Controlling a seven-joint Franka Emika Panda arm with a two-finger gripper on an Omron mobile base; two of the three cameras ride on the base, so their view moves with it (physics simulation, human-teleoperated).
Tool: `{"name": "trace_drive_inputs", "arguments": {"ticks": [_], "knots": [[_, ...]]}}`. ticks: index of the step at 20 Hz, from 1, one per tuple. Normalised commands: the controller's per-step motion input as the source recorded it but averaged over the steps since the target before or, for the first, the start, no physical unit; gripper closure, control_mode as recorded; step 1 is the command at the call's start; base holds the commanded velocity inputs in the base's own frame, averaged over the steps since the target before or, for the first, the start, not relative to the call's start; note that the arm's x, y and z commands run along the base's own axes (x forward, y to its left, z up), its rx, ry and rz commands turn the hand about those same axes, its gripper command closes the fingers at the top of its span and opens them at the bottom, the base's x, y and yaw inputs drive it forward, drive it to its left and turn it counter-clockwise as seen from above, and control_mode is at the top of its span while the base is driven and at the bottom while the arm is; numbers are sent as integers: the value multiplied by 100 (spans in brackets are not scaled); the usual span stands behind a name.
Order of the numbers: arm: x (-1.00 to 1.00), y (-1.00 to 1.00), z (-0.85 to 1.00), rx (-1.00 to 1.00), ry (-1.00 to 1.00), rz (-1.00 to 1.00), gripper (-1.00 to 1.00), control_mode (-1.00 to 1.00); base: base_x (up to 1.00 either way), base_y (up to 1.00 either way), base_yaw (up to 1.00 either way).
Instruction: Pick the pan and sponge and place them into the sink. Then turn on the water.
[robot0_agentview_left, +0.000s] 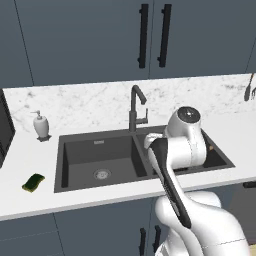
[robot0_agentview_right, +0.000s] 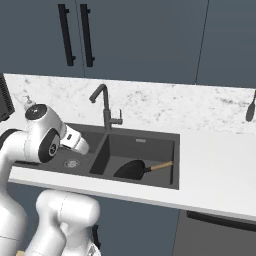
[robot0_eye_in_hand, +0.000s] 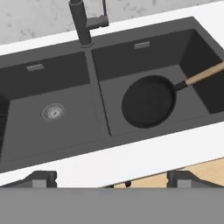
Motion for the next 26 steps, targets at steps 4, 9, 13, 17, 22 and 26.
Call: {"name": "trace_drive_inputs", "arguments": {"ticks": [4, 9, 13, 17, 22, 26], "knots": [[0, 100, 0, 8, 5, -1, -100, -100, 0, 0, 0], [0, 100, 0, 14, 21, 0, -100, -100, 0, 0, 0], [0, 100, 0, 15, 19, -2, -100, -100, 0, 0, 0], [2, 100, -2, 10, 12, -5, -100, -100, 0, 0, 0], [10, 100, -15, 0, 0, -14, -100, -100, 0, 0, 0], [14, 100, -19, 0, 2, -14, -100, -100, 0, 0, 0]]}}
